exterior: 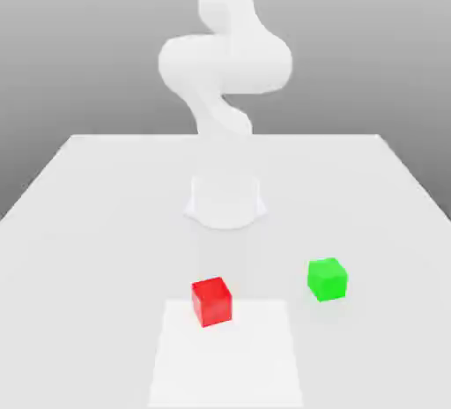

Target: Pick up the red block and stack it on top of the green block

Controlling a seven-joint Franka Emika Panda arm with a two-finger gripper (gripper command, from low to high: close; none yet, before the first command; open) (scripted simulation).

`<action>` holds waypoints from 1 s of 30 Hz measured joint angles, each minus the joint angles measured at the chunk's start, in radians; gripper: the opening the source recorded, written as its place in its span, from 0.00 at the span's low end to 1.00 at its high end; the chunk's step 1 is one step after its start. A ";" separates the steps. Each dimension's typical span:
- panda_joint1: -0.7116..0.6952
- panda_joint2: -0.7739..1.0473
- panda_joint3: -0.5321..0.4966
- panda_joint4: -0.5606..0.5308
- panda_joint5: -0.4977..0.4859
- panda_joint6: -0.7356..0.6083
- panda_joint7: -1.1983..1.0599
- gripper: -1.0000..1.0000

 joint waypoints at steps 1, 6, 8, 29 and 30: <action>0.005 0.031 -0.007 -0.031 -0.009 0.024 -0.015 0.50; 0.016 0.180 -0.033 -0.183 -0.032 0.142 -0.102 0.50; 0.021 0.240 -0.047 -0.245 -0.040 0.189 -0.139 0.50; -0.009 0.903 -0.035 -0.531 0.086 0.710 -0.470 0.00; -0.018 0.920 -0.025 -0.528 0.088 0.724 -0.472 0.00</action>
